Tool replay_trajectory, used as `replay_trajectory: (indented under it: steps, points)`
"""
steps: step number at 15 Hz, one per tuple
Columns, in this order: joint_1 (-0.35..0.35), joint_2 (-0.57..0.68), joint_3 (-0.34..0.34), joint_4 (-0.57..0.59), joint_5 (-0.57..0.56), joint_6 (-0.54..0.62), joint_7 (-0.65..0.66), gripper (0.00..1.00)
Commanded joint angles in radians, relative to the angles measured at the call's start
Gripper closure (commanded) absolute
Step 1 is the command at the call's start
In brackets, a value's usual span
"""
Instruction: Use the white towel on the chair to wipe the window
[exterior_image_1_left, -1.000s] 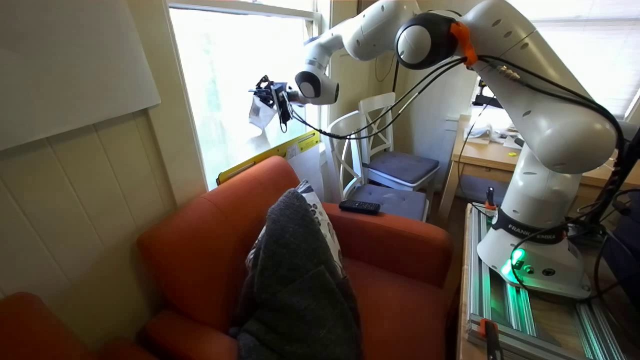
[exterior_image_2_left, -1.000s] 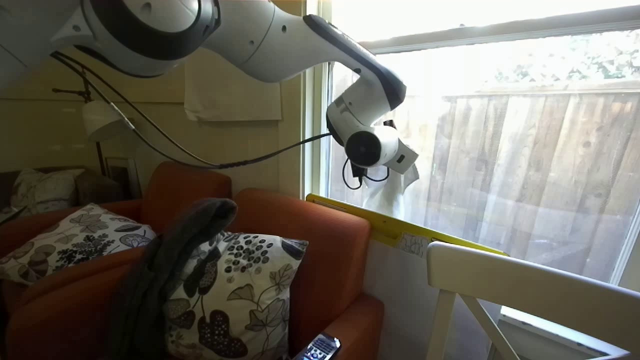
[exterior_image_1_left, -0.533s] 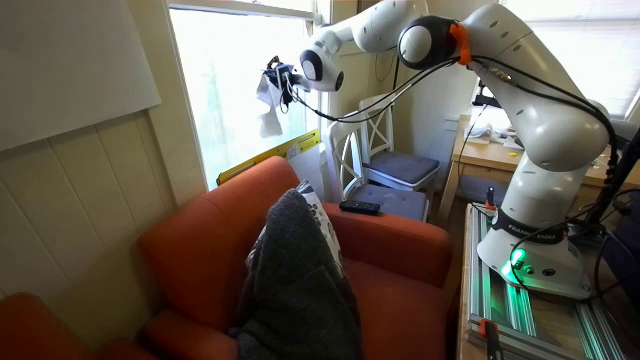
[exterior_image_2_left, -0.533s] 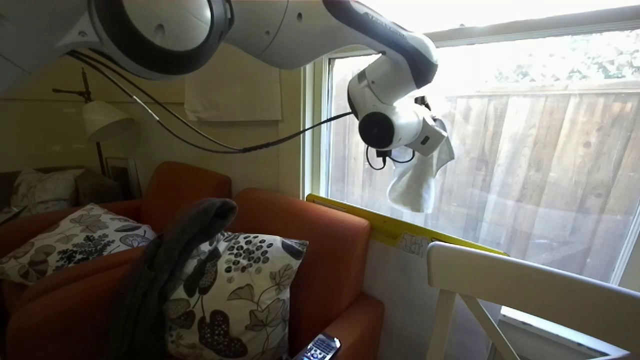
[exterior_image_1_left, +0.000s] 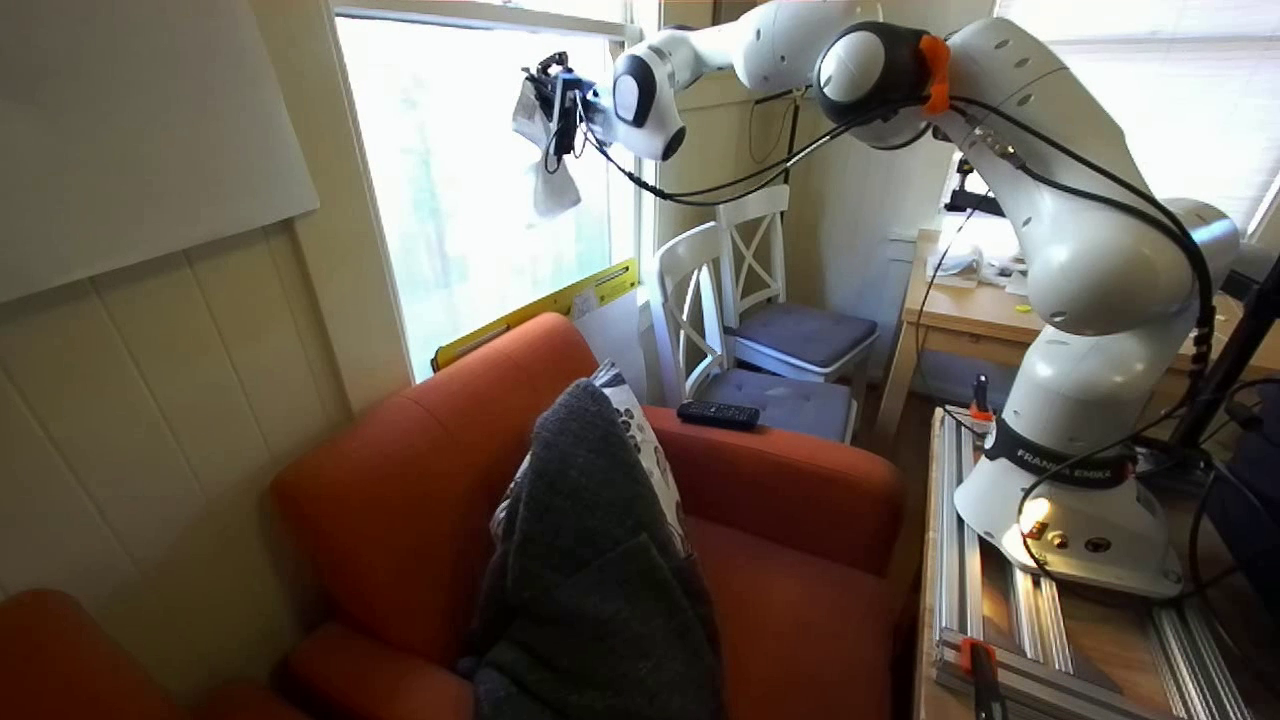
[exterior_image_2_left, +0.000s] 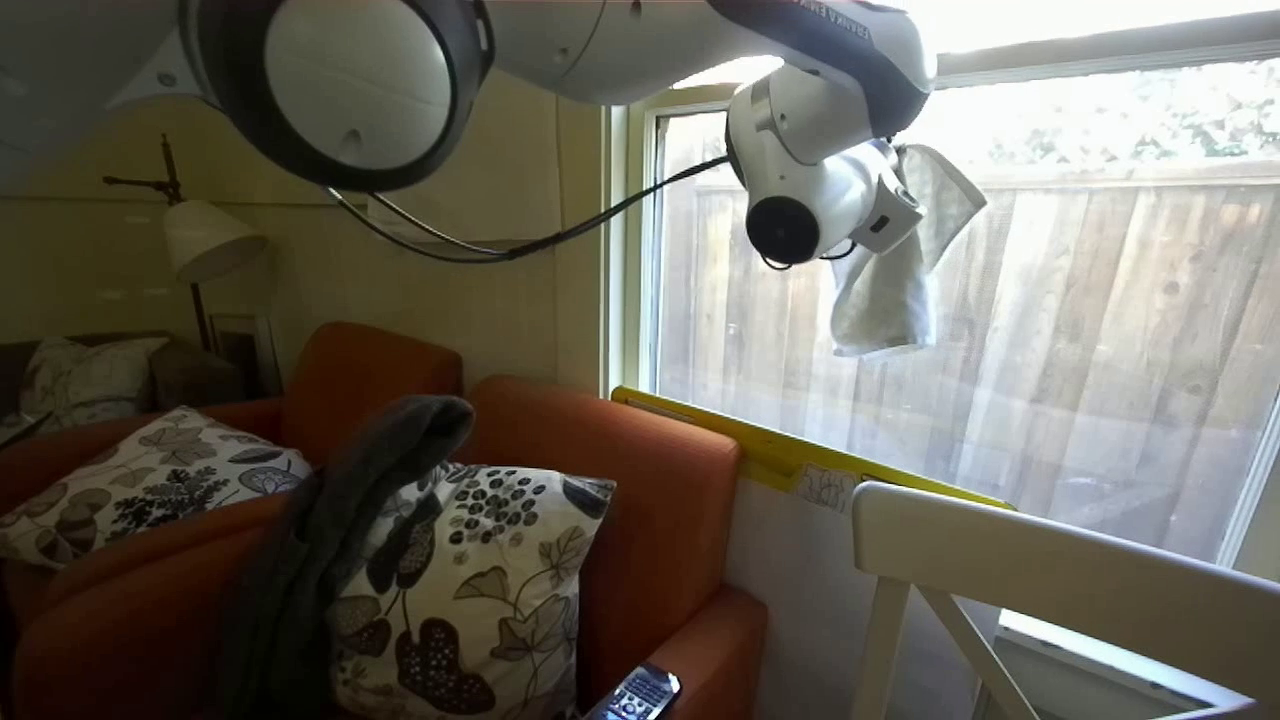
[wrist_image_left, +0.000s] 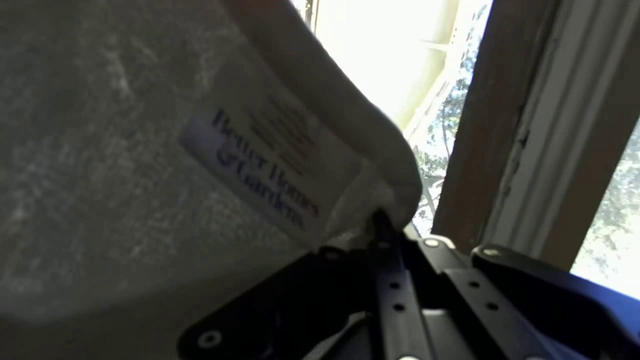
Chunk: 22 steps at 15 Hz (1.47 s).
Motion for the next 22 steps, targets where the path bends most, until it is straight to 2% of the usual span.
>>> replay_trajectory:
  steps: [1,9,10,14,19,22]
  points:
    - [0.001,-0.056,0.038,-0.143,-0.083,-0.131,0.067,0.99]
    - [-0.006,-0.149,0.061,-0.4,-0.372,-0.323,0.299,0.99]
    - [0.105,-0.185,-0.116,-0.426,-0.32,-0.391,0.359,0.99]
    - [0.231,-0.185,-0.28,-0.457,-0.321,-0.413,0.367,0.99]
    - [0.309,-0.159,-0.389,-0.433,-0.215,-0.334,0.293,0.99]
    - [0.322,-0.145,-0.424,-0.406,-0.059,-0.261,0.21,0.99]
